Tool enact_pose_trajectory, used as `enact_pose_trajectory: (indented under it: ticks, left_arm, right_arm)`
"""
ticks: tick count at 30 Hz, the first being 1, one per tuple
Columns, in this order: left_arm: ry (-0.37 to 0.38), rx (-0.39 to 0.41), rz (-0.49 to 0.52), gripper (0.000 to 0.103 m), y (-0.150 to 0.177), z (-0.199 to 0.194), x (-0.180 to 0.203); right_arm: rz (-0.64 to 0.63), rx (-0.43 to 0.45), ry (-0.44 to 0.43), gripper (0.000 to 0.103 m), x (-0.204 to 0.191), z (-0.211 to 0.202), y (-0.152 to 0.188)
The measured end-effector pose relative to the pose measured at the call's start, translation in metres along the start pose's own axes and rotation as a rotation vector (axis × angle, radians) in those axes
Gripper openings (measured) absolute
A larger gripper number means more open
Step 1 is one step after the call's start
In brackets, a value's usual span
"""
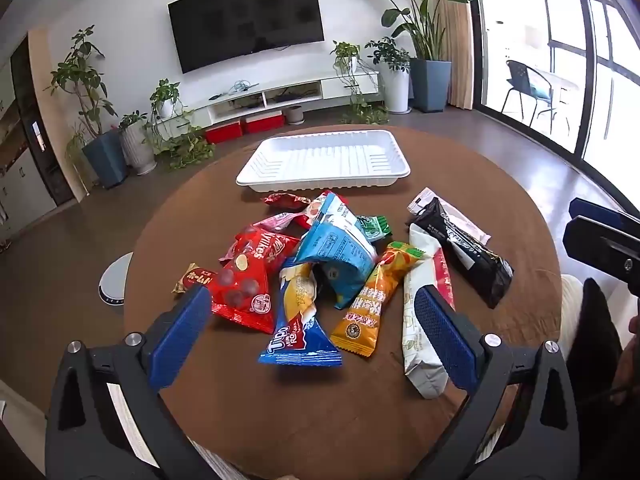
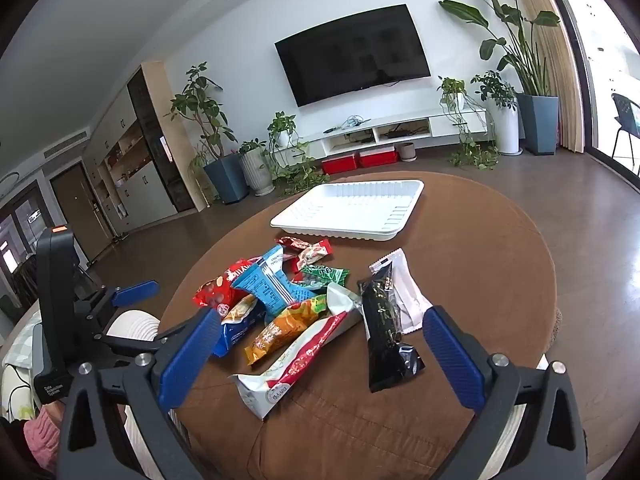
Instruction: Organize snacks
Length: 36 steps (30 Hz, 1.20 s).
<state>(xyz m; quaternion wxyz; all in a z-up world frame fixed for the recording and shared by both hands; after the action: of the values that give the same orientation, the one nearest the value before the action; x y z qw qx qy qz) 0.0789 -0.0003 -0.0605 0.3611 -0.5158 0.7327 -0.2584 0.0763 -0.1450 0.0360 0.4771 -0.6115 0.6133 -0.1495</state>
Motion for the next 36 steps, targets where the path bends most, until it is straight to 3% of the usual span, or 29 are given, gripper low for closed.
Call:
enact_pose_trajectory:
  ticks: [15, 36]
  left_arm:
    - [0.004, -0.044, -0.027, 0.103, 0.011, 0.004, -0.005]
    - [0.002, -0.039, -0.027, 0.103, 0.011, 0.003, -0.006]
  right_arm:
    - [0.004, -0.007, -0.006, 0.103, -0.003, 0.003, 0.006]
    - [0.007, -0.016, -0.008, 0.103, -0.005, 0.012, 0.014]
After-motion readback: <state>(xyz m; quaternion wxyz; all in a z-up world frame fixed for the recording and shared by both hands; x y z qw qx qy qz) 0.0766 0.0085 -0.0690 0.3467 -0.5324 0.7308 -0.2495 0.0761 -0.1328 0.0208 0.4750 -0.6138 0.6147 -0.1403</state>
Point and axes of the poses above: each gripper's, at about its wrist camera, not at the fingertips, and z roughly the way its jaws point, x to its right, y to its underside, the point moved 10 cm from there along z, roughly the way its jaws point, and after that the axes turned 9 degrees about z, right-handed, at the moved point
